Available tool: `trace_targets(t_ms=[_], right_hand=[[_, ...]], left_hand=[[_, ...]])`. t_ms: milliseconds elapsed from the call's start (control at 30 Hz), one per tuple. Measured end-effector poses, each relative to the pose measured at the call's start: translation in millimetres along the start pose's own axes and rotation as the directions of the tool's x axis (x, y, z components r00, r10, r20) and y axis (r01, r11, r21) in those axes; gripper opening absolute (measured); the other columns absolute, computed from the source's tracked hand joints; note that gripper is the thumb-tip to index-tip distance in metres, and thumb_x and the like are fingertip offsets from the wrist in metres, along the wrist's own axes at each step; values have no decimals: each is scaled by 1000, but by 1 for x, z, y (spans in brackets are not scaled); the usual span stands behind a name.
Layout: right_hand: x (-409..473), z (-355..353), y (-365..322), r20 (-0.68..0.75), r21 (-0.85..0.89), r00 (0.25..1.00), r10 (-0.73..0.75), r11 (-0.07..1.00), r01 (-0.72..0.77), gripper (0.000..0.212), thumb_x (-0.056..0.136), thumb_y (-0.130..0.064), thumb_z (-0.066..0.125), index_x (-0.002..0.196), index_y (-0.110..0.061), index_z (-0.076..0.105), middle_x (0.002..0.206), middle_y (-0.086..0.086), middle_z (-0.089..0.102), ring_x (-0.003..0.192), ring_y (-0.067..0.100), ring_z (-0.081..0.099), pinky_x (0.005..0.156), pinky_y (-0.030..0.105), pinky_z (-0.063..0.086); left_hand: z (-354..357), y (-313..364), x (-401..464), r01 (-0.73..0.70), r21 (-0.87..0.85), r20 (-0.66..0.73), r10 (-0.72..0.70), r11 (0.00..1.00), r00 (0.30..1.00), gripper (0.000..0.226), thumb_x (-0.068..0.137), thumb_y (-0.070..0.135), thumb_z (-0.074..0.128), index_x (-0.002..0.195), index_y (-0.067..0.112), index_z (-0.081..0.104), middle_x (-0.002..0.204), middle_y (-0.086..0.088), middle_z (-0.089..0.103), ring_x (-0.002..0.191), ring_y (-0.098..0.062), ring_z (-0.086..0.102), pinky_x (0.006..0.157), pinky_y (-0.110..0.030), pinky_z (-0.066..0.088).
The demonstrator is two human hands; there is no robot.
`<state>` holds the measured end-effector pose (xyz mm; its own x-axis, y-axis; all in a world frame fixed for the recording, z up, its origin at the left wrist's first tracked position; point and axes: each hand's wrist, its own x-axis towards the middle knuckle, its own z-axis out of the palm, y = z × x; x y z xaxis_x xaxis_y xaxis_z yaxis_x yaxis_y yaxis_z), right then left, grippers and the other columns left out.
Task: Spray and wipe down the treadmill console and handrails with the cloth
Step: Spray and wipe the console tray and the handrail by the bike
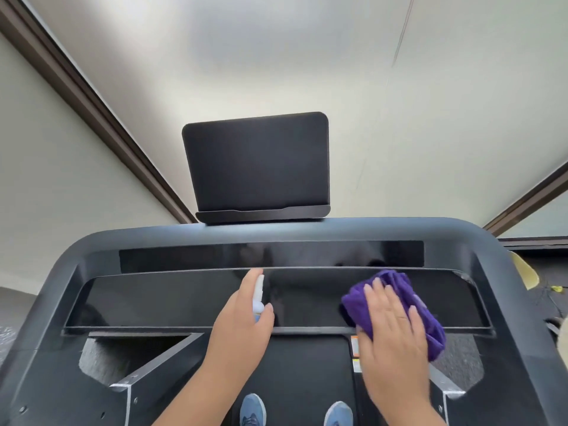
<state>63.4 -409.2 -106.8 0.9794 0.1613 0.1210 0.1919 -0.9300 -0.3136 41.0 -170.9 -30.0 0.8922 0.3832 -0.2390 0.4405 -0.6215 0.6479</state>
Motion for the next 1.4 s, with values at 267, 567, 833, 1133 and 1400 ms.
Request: trace_targets(t_ms=[267, 567, 833, 1133, 1400], right_hand=[[115, -19, 21, -75, 59, 843, 533, 846, -530, 67, 107, -32, 43, 164, -11, 17, 174, 9, 5, 161, 26, 1, 128, 53, 7], [99, 23, -41, -86, -13, 996, 18, 1000, -19, 71, 96, -35, 35, 162, -9, 29, 170, 13, 24, 158, 28, 21, 126, 52, 13], [100, 19, -40, -90, 9, 996, 20, 1000, -19, 71, 95, -35, 36, 162, -13, 29, 171, 8, 23, 158, 25, 21, 127, 51, 11], [68, 9, -23, -75, 36, 989, 129, 991, -126, 68, 97, -39, 31, 161, -17, 34, 169, 3, 28, 157, 20, 24, 127, 50, 16], [62, 5, -36, -66, 55, 917, 393, 919, -390, 61, 106, -39, 35, 163, -17, 28, 172, 3, 20, 159, 19, 14, 129, 49, 9]], left_hand=[[-4, -1, -4, 27, -24, -57, -29, 999, 998, 60, 101, 25, 54, 149, 50, 31, 99, 10, 56, 83, -11, 59, 66, -15, 41], [-34, -9, -1, 140, 58, -146, -130, 989, 981, 58, 95, 16, 54, 144, 42, 37, 88, -3, 58, 79, -23, 58, 69, -37, 50], [-39, -14, -17, 164, 39, -266, -148, 986, 953, 56, 101, 19, 54, 152, 35, 35, 98, -2, 56, 88, -24, 58, 78, -40, 51], [-56, -32, -4, 170, 45, -196, -158, 984, 968, 54, 98, 16, 55, 146, 36, 40, 91, 0, 55, 83, -24, 61, 73, -40, 54], [-71, -56, 7, 73, -54, -77, -77, 996, 994, 60, 100, 22, 54, 150, 48, 32, 95, 6, 55, 82, -11, 57, 66, -28, 45]])
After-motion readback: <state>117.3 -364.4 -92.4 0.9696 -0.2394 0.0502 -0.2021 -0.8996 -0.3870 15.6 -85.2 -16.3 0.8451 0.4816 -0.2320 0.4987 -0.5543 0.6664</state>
